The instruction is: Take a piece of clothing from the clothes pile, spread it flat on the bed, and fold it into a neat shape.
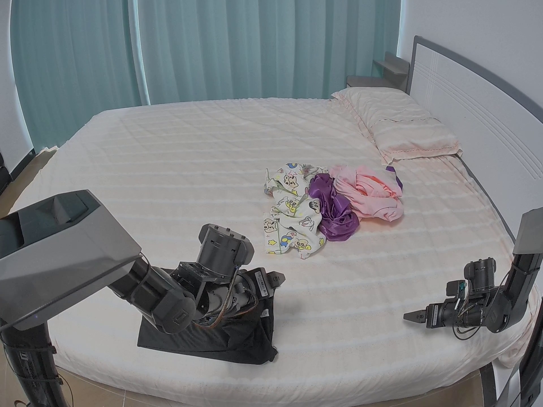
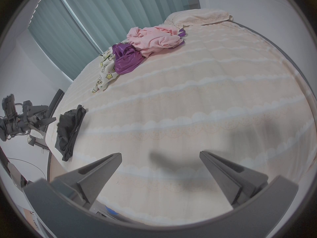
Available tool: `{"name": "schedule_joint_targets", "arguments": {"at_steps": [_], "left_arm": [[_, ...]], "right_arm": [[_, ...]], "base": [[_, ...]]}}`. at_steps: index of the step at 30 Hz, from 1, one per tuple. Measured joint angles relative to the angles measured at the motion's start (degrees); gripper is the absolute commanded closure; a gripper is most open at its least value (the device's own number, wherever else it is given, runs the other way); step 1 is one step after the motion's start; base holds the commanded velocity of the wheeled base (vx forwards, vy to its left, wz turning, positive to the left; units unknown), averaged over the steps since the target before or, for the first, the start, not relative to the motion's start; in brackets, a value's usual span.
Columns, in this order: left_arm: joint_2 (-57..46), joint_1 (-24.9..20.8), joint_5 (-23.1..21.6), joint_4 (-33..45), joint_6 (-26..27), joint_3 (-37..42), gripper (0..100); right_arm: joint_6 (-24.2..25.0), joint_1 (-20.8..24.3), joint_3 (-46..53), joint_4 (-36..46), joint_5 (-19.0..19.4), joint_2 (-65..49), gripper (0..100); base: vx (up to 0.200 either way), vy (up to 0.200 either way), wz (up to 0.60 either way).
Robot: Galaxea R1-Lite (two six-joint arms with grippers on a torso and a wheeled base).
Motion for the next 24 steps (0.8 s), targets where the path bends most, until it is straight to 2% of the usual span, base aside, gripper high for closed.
{"name": "schedule_joint_targets", "arguments": {"at_steps": [5, 14, 19, 24], "left_arm": [[-1.4, -1.1, 0.0, -0.2, -1.1, -0.6, 0], [-3.3, -0.3, 0.1, 0.3, -3.1, -0.2, 0], [-5.5, 1.6, -0.3, 0.0, -4.1, 4.4, 0], [-7.6, 4.0, -1.1, -1.6, -7.4, 11.4, 0]], "right_arm": [[-0.1, 0.0, 0.0, 0.0, 0.0, 0.0, 0], [0.0, 0.1, 0.0, 0.0, 0.0, 0.0, 0], [0.2, 0.3, 0.0, 0.0, 0.1, -0.2, 0], [1.4, 1.4, -0.1, -0.1, 0.1, -0.5, 0]], "base": [[0.000, 0.000, 0.00], [0.000, 0.000, 0.00], [0.000, 0.000, 0.00], [-0.200, 0.000, 0.00]]}}
